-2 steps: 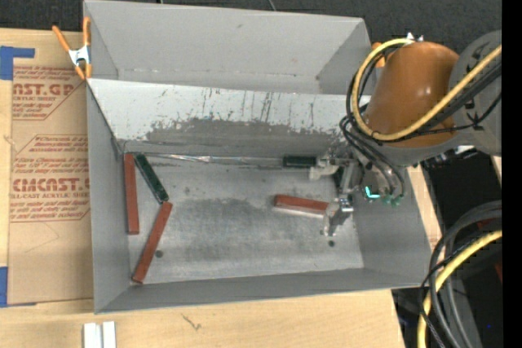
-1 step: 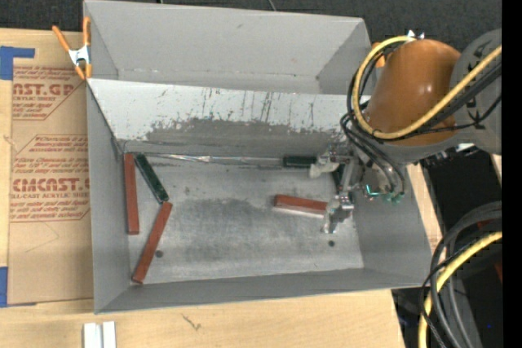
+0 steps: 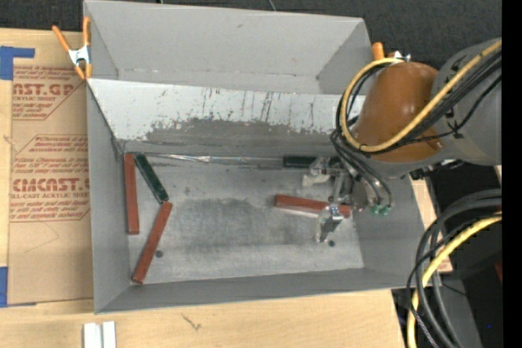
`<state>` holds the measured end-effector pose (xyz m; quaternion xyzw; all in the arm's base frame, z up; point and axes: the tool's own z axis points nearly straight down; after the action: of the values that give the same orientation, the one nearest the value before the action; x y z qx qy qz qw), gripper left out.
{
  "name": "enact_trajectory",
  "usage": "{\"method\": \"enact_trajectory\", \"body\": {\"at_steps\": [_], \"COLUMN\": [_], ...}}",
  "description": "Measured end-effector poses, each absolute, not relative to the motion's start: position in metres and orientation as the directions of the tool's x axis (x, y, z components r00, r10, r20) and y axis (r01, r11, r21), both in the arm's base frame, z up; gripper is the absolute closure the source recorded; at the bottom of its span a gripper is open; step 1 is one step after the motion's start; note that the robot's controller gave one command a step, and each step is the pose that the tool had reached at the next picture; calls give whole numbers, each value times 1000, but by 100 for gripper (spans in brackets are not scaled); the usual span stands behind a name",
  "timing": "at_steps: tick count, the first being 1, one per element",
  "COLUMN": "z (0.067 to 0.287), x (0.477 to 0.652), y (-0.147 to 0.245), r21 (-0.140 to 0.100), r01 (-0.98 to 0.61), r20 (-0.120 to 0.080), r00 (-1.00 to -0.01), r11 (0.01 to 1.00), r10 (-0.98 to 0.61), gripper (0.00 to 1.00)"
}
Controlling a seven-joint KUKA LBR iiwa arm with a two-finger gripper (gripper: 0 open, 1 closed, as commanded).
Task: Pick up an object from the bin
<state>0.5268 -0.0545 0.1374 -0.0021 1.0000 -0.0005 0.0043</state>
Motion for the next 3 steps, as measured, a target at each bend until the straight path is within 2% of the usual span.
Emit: {"method": "enact_trajectory", "body": {"at_steps": [1, 2, 3], "z": [93, 77, 77], "x": [537, 550, 550], "y": [-94, -81, -81], "r21": [1, -6, -6], "r01": [43, -53, -53], "r20": [-1, -23, -23], "r00": [-999, -998, -998], "r11": [999, 999, 999], "r10": [43, -53, -53], "gripper": [0, 100, 100]}}
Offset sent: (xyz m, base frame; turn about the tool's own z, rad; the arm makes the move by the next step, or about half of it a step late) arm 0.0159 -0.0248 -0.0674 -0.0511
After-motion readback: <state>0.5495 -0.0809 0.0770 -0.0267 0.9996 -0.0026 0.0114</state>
